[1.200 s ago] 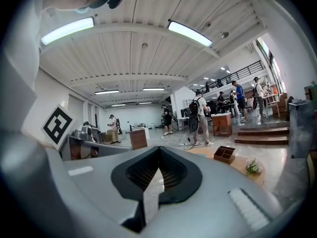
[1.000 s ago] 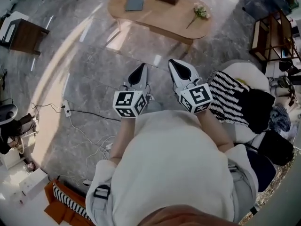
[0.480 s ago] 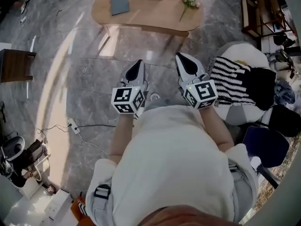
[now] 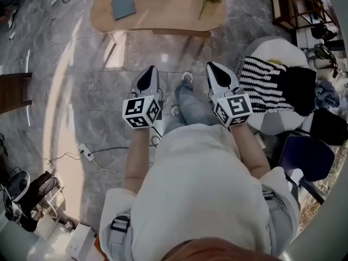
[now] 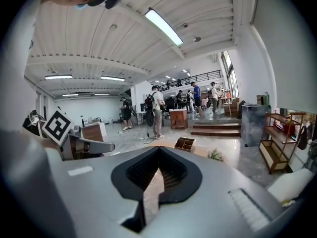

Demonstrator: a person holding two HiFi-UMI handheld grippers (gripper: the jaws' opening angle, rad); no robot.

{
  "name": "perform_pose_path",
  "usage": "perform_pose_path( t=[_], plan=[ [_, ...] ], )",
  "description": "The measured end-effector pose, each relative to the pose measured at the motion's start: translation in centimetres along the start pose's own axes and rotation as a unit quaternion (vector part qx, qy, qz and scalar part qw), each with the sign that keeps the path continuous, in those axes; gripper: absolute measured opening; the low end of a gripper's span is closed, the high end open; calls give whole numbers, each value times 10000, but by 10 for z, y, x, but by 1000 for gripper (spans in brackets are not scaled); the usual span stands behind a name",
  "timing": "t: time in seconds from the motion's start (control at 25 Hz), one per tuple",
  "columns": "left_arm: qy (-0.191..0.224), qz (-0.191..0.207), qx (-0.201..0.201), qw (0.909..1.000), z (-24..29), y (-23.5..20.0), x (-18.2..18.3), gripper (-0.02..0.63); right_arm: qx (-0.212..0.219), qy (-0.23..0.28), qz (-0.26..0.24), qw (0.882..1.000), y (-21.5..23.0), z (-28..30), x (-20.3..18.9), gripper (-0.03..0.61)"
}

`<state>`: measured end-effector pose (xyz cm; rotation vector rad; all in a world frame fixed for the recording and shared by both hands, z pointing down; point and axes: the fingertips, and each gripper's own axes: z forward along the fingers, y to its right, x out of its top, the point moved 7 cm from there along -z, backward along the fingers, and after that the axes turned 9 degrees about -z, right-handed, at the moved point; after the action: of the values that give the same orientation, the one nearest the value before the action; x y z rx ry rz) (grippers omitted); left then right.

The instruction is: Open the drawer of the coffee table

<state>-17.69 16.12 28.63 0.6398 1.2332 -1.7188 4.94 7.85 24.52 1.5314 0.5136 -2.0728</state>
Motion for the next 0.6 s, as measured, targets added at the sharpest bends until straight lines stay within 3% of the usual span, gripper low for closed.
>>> perform_pose_path(
  t=[0.6],
  plan=[
    [-548, -147, 388, 9976, 149, -84, 7, 2, -475, -541, 513, 9961, 107, 130, -55, 3]
  ],
)
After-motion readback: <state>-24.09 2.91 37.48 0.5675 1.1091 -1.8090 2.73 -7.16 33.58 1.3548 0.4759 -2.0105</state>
